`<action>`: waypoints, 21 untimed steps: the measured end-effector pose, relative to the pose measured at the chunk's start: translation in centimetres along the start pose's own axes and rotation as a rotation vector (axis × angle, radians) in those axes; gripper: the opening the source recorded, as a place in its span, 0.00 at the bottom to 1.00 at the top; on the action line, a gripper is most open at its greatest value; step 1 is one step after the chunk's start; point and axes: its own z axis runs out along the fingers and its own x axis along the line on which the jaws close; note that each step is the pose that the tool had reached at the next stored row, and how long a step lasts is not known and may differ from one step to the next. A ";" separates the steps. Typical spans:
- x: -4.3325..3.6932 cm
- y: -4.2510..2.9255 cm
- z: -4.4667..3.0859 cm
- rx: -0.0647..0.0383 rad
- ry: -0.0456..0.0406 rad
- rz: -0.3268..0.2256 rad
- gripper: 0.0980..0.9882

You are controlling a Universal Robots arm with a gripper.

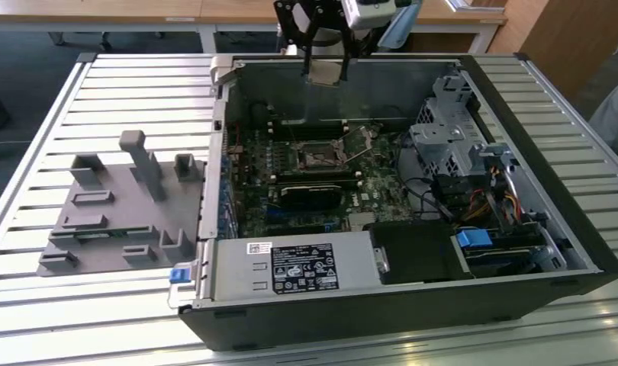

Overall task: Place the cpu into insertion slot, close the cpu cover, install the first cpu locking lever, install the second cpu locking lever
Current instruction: 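Place the cpu into insertion slot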

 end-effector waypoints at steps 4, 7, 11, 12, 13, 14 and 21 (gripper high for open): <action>0.00 0.00 0.02 -0.001 -0.0032 0.037 0.50; 0.00 0.00 0.04 -0.001 -0.0057 0.065 0.50; 0.00 0.00 0.06 -0.002 -0.0091 0.103 0.50; 0.00 0.00 0.06 -0.002 -0.0099 0.113 0.50; 0.00 0.01 0.06 -0.002 -0.0107 0.122 0.50; 0.00 0.01 0.07 -0.003 -0.0115 0.131 0.50; 0.01 0.03 0.11 -0.003 -0.0182 0.204 0.50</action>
